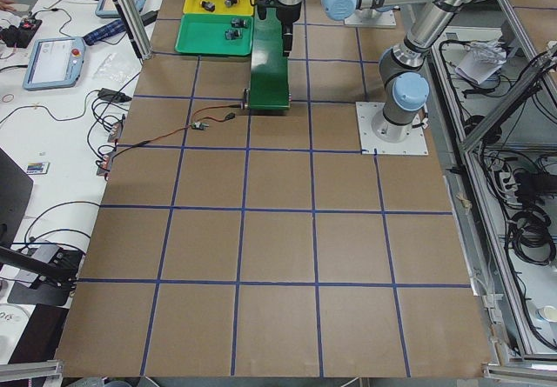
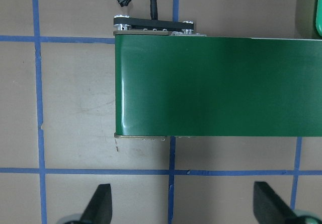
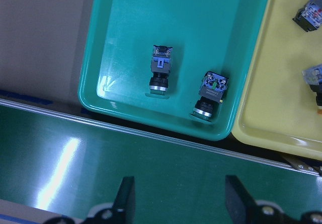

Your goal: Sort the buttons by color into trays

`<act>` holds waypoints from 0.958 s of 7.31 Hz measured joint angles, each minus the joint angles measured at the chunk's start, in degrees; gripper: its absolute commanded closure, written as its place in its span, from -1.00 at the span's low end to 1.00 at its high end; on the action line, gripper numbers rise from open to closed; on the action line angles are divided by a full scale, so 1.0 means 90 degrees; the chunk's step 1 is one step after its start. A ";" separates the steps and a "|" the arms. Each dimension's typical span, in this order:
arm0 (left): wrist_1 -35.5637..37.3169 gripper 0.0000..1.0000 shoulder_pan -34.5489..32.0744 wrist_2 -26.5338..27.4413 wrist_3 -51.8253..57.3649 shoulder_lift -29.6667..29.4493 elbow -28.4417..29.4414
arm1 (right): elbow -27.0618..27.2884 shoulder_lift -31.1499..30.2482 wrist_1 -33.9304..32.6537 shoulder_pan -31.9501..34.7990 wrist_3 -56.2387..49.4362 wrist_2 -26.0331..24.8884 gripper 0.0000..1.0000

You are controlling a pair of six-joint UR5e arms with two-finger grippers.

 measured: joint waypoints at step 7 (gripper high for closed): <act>0.0116 -1.00 0.0000 0.0009 0.0025 0.0004 -0.0049 | 0.0010 -0.0726 0.0125 -0.0109 0.0018 -0.0405 -1.00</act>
